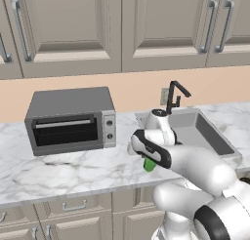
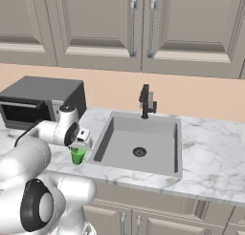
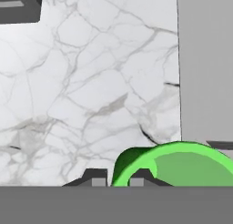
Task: Pick the cup and bowl from the counter and place them on the counter next to the sink.
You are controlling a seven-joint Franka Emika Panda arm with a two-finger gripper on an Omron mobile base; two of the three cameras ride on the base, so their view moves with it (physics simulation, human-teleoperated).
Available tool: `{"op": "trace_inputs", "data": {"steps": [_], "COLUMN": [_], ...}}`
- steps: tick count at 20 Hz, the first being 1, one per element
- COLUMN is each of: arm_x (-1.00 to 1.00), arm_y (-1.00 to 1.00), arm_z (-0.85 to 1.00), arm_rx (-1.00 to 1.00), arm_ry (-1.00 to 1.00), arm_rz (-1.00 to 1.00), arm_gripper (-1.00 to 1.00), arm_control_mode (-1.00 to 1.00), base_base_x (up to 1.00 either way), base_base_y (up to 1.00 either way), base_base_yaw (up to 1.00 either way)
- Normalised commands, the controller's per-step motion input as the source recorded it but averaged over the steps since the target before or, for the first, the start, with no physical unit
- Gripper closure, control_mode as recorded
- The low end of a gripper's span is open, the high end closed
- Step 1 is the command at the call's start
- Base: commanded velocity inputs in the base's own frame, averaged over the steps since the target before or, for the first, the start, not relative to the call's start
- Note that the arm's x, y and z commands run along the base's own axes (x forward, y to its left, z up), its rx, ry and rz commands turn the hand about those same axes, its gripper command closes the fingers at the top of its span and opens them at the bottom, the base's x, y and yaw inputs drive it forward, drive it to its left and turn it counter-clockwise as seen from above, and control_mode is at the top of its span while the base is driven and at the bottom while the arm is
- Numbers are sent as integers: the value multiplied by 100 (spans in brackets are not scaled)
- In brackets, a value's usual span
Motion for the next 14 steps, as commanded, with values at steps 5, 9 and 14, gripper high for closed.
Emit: {"op": "trace_inputs", "data": {"steps": [5,9,14], "arm_x": [1,0,0], "arm_y": [0,4,0], "arm_z": [-5,-2,0], "arm_rx": [0,0,0], "arm_ry": [0,0,0], "arm_rz": [0,0,0], "arm_gripper": [100,100,100], "arm_control_mode": [-100,-100,-100], "base_base_x": [0,0,0], "base_base_y": [0,0,0], "base_base_yaw": [0,0,0]}}
